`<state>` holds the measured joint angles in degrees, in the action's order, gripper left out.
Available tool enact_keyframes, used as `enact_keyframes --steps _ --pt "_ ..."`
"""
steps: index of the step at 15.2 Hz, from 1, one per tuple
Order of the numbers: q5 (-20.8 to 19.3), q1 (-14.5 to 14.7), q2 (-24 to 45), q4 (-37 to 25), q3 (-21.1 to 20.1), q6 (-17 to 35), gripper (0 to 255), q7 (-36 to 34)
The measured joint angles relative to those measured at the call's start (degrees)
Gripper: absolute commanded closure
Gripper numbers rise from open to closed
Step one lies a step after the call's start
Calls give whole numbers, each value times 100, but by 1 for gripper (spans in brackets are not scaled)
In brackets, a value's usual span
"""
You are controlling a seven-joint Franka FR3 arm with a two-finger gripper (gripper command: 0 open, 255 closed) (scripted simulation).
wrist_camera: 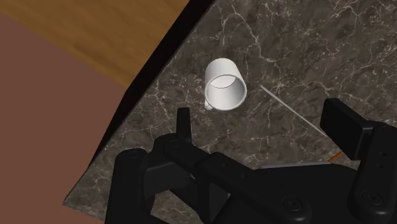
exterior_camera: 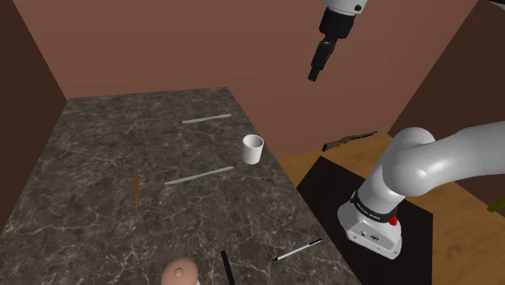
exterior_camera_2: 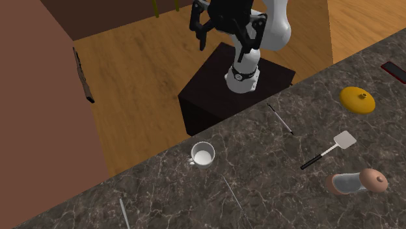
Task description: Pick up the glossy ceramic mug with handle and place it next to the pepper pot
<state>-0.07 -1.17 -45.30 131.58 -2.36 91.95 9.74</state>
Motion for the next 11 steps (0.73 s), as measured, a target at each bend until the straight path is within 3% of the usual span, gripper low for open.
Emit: enact_keyframes --steps 4,11 --pt "31 34 74 328 -66 398 0 -37" --pt "101 129 667 1156 -277 1830 0 -144"
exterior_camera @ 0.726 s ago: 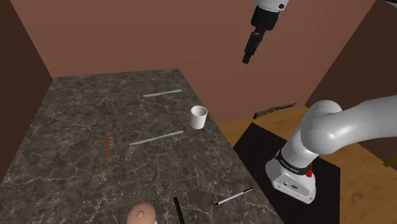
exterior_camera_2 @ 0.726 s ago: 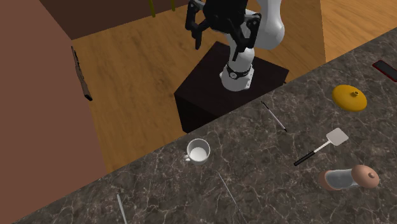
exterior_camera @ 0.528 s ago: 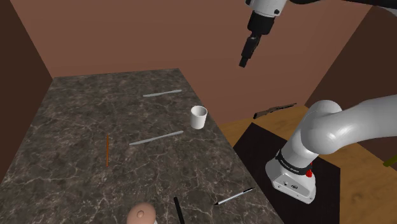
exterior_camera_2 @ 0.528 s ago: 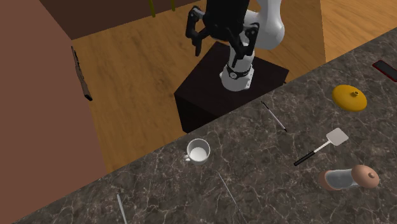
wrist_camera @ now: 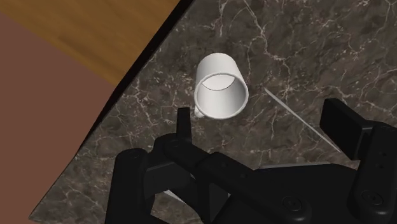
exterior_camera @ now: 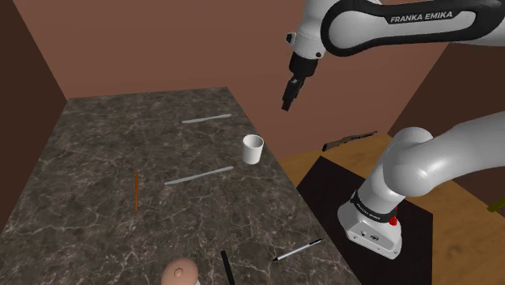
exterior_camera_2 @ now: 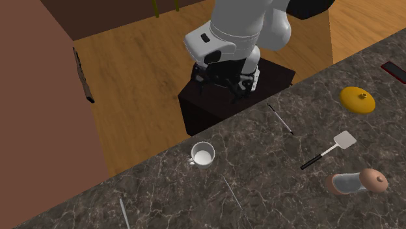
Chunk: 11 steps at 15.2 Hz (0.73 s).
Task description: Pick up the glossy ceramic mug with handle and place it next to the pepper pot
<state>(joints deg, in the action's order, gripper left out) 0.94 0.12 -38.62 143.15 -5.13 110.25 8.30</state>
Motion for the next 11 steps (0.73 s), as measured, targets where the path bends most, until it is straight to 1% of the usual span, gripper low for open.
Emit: enact_keyframes --steps 3,6,11 --pt "27 44 303 286 -111 597 0 -69" --pt "15 58 907 397 -233 1314 0 -148" --pt "-61 73 1739 573 -427 2332 0 -313"
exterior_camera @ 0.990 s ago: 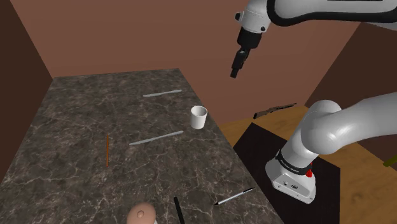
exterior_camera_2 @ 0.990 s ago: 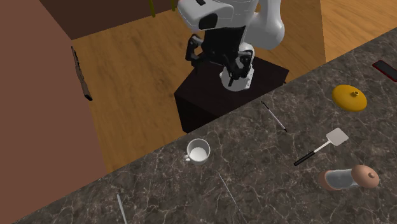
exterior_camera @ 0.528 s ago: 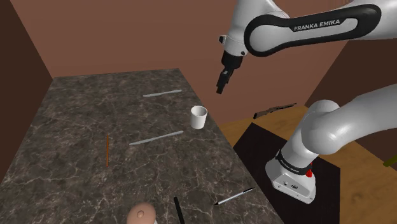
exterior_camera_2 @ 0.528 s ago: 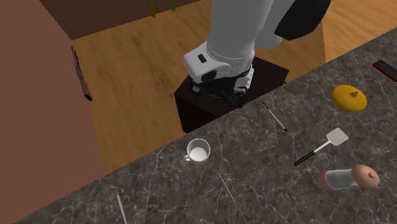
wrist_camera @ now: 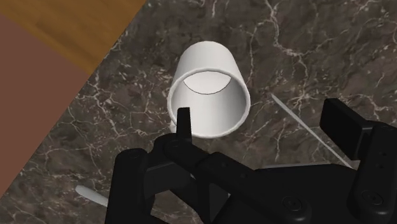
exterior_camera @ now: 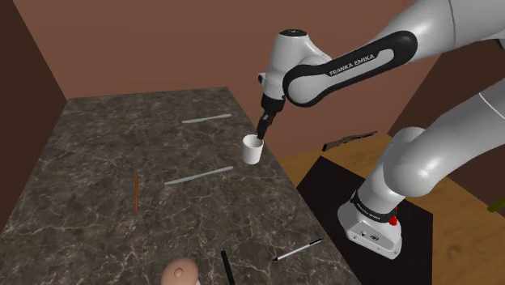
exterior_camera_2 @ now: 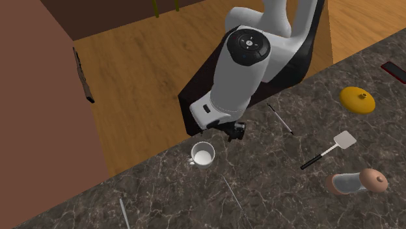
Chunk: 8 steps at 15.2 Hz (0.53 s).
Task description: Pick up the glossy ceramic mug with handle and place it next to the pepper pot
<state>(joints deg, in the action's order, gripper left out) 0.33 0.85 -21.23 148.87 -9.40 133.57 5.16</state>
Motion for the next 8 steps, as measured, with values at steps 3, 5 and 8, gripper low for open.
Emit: enact_keyframes --steps 3,5,8 --pt "-145 -46 657 -19 -99 639 0 -118" --pt "-308 -77 1185 -120 -188 1064 0 -277" --pt "-502 -106 1636 -163 -242 1464 0 -443"
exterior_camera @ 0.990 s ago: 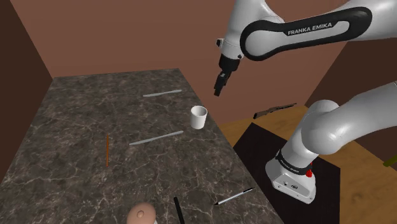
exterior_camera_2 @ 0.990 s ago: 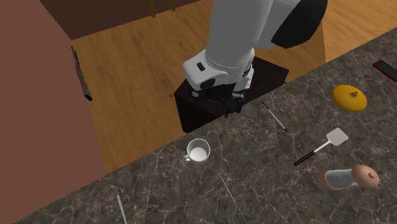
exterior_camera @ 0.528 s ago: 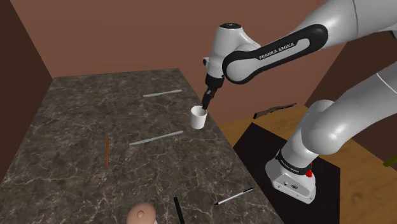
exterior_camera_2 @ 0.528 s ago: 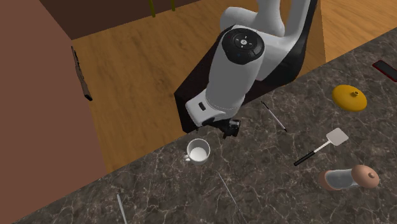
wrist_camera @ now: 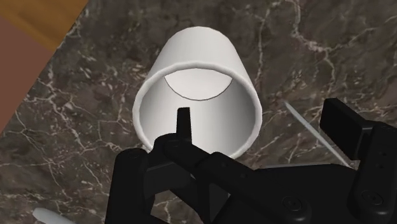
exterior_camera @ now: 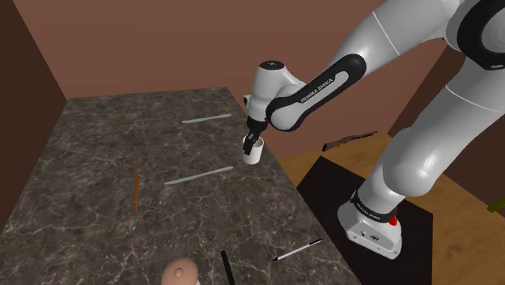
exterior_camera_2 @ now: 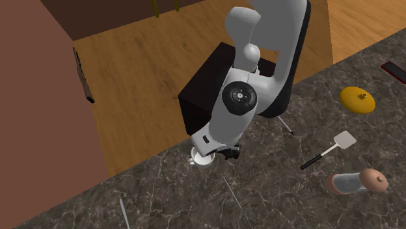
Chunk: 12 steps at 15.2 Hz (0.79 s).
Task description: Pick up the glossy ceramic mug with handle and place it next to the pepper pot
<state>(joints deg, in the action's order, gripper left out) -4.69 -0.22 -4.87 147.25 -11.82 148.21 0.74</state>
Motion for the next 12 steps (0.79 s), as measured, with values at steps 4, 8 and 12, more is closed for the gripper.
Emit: enact_keyframes --steps 4,8,12 --pt "-207 -34 378 -23 -6 345 0 -160" --pt "-334 -46 574 -22 5 535 0 -256" --pt "-349 -48 600 -31 7 552 0 -265"
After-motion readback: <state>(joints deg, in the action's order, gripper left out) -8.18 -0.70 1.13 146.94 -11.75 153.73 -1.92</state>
